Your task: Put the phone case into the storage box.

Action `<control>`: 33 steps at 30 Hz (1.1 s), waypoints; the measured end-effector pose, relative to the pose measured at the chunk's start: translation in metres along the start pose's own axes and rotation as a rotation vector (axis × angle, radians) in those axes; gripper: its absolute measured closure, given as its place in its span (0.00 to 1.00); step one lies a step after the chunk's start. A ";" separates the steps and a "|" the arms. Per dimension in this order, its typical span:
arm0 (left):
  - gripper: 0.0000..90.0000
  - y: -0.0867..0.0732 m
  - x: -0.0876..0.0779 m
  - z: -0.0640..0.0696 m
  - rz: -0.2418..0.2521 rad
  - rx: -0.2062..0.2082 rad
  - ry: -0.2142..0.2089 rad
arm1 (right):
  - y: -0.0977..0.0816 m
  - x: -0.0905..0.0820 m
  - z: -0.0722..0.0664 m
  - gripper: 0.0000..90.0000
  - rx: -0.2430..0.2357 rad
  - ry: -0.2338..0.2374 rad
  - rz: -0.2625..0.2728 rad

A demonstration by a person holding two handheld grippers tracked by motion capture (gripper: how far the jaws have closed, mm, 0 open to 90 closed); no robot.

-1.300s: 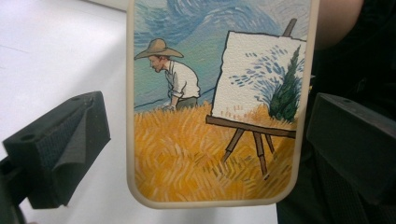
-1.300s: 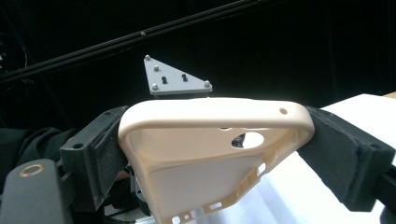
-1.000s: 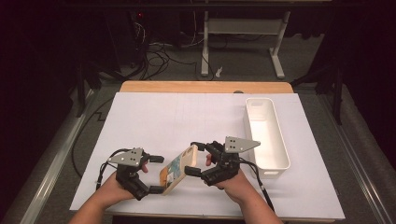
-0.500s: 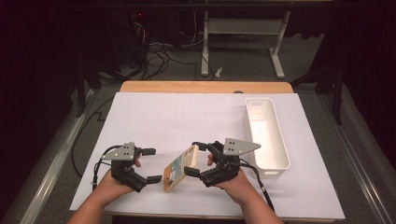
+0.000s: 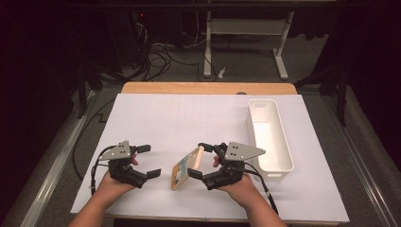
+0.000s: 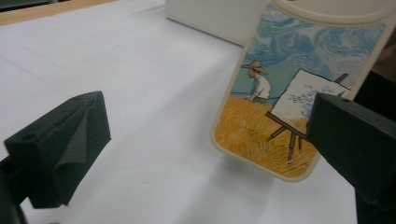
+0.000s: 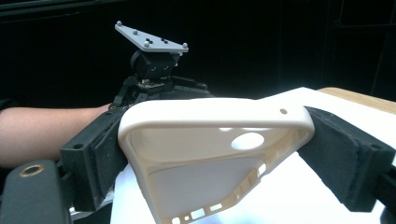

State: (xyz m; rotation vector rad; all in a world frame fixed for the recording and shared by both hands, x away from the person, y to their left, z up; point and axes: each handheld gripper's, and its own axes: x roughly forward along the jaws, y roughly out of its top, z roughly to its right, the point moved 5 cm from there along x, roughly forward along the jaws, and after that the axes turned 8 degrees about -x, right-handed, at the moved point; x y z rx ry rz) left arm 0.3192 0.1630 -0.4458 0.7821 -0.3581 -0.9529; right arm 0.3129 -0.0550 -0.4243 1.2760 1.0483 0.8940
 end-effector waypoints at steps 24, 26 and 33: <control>0.00 0.007 -0.001 -0.010 0.073 0.021 0.082 | 0.001 -0.015 0.000 0.14 -0.085 -0.176 -0.070; 0.00 0.007 -0.001 -0.010 0.075 0.019 0.083 | 0.002 -0.018 0.000 0.14 -0.080 -0.189 -0.062; 0.00 0.007 -0.001 -0.010 0.083 0.032 0.091 | 0.007 -0.033 0.000 0.14 -0.105 -0.269 -0.061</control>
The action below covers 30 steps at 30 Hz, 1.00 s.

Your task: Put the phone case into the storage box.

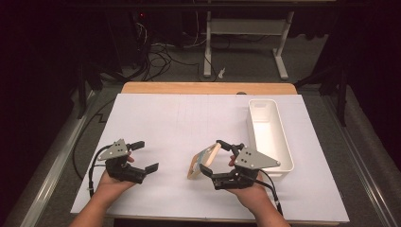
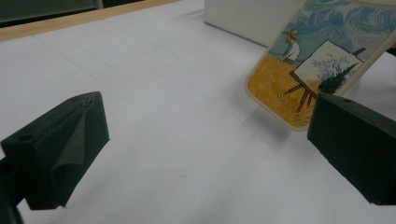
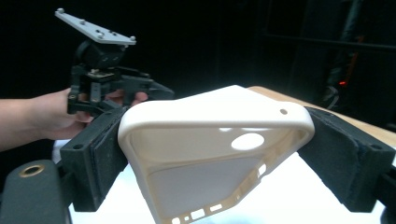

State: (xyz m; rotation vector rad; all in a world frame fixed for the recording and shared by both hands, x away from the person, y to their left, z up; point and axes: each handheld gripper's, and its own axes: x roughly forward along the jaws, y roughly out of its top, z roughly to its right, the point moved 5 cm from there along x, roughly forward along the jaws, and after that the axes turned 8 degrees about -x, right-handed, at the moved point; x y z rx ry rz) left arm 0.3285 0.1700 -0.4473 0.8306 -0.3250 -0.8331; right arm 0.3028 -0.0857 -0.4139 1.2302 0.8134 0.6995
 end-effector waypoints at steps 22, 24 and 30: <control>0.00 0.004 -0.002 -0.001 0.032 -0.001 0.013 | -0.004 -0.044 0.022 0.14 -0.035 -0.174 -0.023; 0.00 0.004 -0.002 -0.001 0.031 0.005 0.015 | -0.005 -0.046 0.025 0.14 -0.032 -0.185 -0.024; 0.00 0.003 -0.002 -0.001 0.029 0.007 0.016 | -0.007 -0.051 0.029 0.14 -0.026 -0.208 -0.028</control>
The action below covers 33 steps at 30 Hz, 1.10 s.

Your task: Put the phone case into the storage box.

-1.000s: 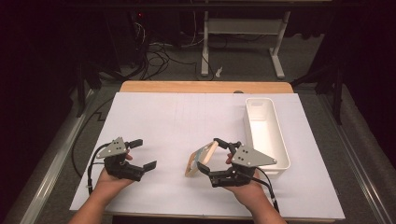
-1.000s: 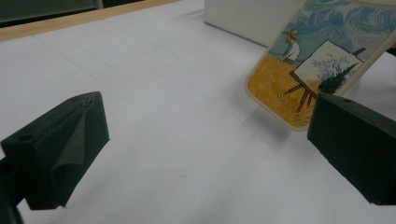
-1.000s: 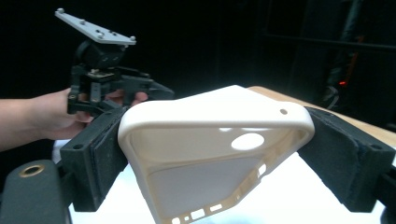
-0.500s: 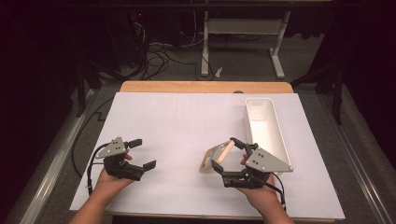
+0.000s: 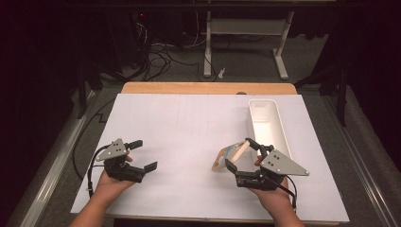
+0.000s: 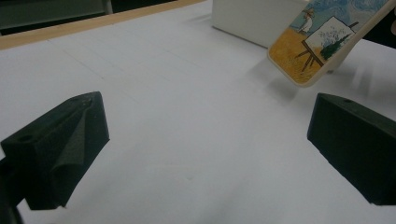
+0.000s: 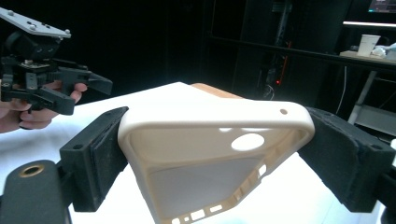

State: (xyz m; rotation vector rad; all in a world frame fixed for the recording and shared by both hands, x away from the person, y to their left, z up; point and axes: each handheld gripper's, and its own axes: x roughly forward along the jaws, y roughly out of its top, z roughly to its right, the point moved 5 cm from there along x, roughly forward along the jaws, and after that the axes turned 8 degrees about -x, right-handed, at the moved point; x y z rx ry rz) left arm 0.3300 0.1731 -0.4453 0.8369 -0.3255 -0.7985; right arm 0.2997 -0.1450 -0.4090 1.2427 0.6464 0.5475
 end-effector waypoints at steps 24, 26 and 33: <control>0.00 -0.002 0.002 -0.001 -0.009 0.009 0.006 | 0.019 -0.025 0.019 0.14 0.018 -0.102 0.084; 0.00 -0.002 0.002 -0.001 -0.009 0.007 0.007 | 0.021 -0.027 0.020 0.14 0.013 -0.108 0.089; 0.00 -0.003 0.002 -0.001 -0.017 0.008 0.006 | 0.026 -0.034 0.025 0.14 0.009 -0.138 0.107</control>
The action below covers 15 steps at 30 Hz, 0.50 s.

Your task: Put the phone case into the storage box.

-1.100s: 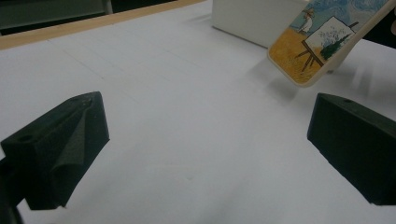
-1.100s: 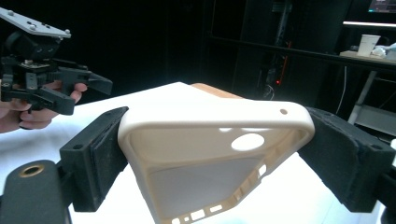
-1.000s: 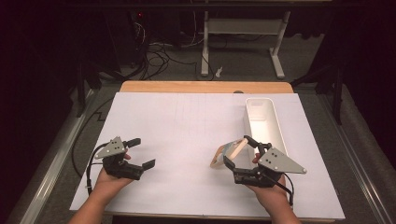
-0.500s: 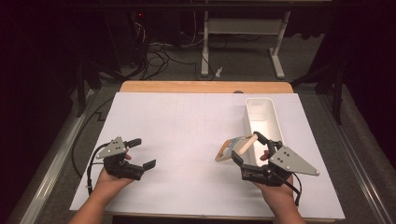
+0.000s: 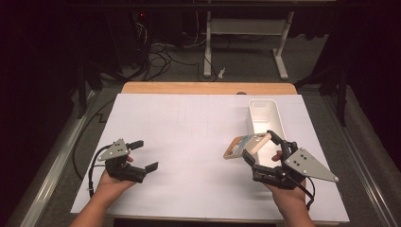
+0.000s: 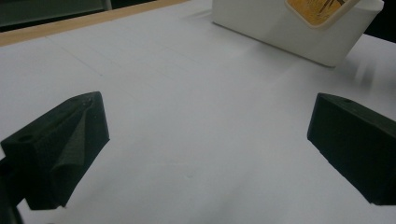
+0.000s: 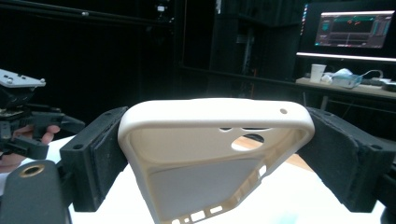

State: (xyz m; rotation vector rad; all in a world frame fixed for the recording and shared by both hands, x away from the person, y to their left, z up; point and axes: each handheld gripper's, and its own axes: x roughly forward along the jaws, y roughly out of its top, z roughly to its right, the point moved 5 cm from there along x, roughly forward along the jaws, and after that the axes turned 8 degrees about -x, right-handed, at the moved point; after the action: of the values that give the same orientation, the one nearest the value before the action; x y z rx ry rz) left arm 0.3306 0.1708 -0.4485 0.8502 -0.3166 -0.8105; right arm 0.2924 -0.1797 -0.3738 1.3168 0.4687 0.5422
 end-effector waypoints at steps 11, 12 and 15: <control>0.00 0.000 0.000 0.000 -0.001 0.003 0.001 | 0.006 -0.009 0.011 0.14 -0.001 -0.044 0.023; 0.00 0.000 0.000 0.000 -0.002 0.004 0.002 | 0.006 -0.011 0.012 0.14 0.003 -0.052 0.025; 0.00 0.000 0.001 0.000 0.000 0.003 0.001 | 0.008 -0.014 0.016 0.14 0.006 -0.065 0.033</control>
State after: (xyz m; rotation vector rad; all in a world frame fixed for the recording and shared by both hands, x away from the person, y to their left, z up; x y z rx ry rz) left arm 0.3306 0.1701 -0.4487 0.8531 -0.3165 -0.8100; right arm 0.2904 -0.1997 -0.3630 1.3459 0.3958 0.5238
